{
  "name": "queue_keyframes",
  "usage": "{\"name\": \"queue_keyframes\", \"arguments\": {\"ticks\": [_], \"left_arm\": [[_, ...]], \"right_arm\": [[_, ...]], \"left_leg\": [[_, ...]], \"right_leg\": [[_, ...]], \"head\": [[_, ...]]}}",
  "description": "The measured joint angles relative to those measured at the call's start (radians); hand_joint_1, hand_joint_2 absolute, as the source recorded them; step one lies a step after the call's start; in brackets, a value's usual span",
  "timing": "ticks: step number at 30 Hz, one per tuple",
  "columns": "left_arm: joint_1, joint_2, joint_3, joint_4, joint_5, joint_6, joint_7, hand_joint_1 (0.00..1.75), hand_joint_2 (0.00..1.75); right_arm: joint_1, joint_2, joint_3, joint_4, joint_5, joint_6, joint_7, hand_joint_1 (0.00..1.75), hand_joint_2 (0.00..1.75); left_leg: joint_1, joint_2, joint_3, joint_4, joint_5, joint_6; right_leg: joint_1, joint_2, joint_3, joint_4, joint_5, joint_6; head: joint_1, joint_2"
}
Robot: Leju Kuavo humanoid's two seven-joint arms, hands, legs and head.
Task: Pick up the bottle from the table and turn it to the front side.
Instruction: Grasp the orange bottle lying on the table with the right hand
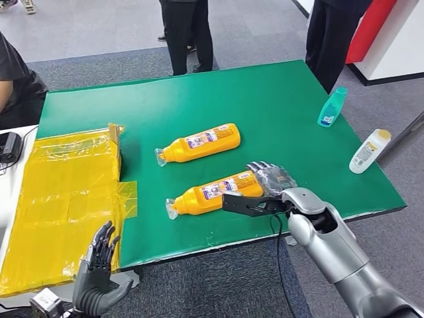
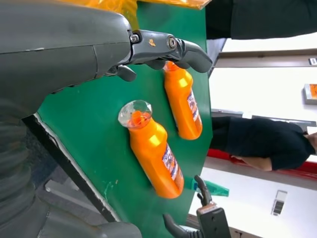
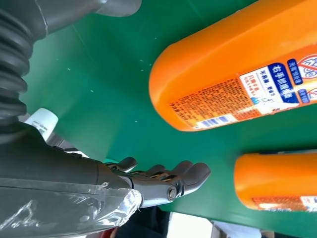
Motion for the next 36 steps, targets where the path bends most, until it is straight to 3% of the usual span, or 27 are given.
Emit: {"name": "queue_keyframes", "arguments": {"ticks": [18, 36], "left_arm": [[-0.042, 0.038, -0.083, 0.065, 0.027, 0.029, -0.012, 0.00, 1.75], [-0.058, 0.058, -0.131, 0.105, 0.031, 0.041, -0.023, 0.00, 1.75]], "right_arm": [[-0.143, 0.063, 0.105, 0.207, -0.037, -0.004, -0.016, 0.00, 1.75], [-0.149, 0.107, 0.118, 0.365, -0.056, -0.085, -0.039, 0.00, 1.75]], "left_leg": [[0.000, 0.000, 0.000, 0.000, 0.000, 0.000], [0.000, 0.000, 0.000, 0.000, 0.000, 0.000]], "right_leg": [[0.000, 0.000, 0.000, 0.000, 0.000, 0.000], [0.000, 0.000, -0.001, 0.000, 0.000, 0.000]], "head": [[0.000, 0.000], [0.000, 0.000]]}}
